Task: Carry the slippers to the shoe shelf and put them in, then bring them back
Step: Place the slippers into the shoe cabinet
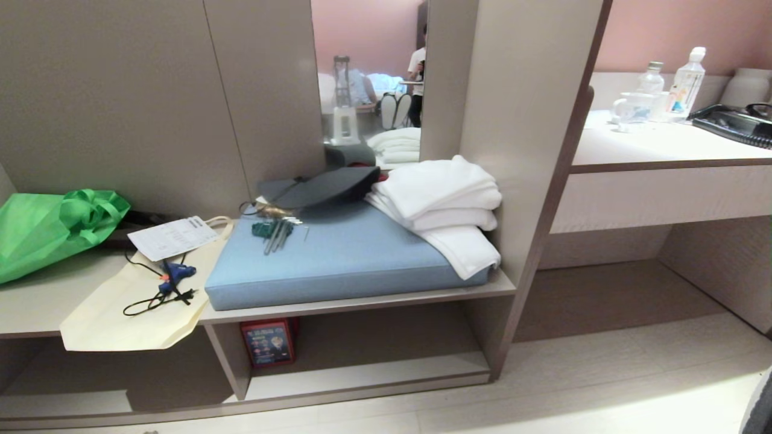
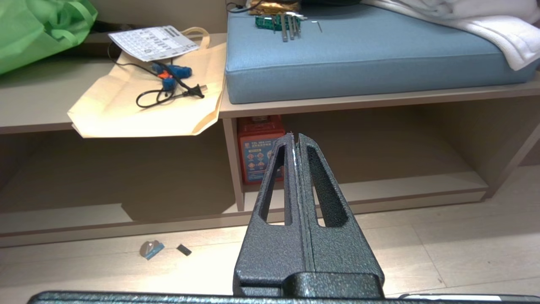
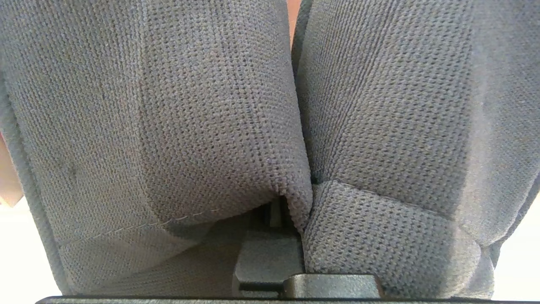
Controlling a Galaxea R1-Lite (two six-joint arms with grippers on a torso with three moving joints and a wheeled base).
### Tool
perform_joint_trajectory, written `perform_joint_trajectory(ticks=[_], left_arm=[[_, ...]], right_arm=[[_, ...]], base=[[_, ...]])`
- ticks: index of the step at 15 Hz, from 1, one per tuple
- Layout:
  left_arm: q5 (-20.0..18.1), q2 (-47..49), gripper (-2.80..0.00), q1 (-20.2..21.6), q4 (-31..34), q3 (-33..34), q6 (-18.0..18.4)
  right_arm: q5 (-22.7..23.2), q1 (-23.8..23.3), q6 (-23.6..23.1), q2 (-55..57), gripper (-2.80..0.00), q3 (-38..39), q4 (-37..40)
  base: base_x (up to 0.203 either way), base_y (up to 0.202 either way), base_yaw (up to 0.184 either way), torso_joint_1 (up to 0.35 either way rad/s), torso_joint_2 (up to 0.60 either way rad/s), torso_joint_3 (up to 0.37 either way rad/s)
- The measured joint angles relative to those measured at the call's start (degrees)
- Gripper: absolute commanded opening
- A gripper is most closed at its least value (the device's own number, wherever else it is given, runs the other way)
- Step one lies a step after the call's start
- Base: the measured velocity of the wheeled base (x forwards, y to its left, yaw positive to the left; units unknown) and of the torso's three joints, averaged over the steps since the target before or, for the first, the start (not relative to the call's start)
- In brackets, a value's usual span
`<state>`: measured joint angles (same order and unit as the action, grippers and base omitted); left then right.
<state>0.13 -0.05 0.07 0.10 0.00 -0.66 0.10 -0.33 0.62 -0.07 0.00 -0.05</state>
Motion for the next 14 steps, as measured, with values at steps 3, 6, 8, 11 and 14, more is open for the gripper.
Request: perform_joint_trajectory(ticks=[3,6,8,11,14], left_arm=[[0.0,0.0,-2.80,-0.1,0.0,0.0,0.0],[0.0,0.0,-2.80,-0.1,0.0,0.0,0.0],[0.0,0.0,-2.80,-0.1,0.0,0.0,0.0],[0.0,0.0,-2.80,-0.1,-0.1,0.0,0.0],[0.0,0.0,-2.80,-0.1,0.0,0.0,0.0]], right_arm=[[0.0,0.0,0.4,0.0,-2.80,0.0,-0.1],[0.0,0.0,0.4,0.0,-2.80,0.0,0.0],[0.0,0.0,0.4,0.0,-2.80,0.0,0.0],[0.0,0.0,0.3,0.0,-2.80,0.0,0.0],[0.0,0.0,0.4,0.0,-2.80,0.0,0.0]], base=[[0.000,0.000,0.000,0.000,0.00,0.000],[0.000,0.000,0.000,0.000,0.00,0.000],[0.000,0.000,0.000,0.000,0.00,0.000],[0.000,0.000,0.000,0.002,0.00,-0.091],[0.000,0.000,0.000,0.003,0.00,-0.186]])
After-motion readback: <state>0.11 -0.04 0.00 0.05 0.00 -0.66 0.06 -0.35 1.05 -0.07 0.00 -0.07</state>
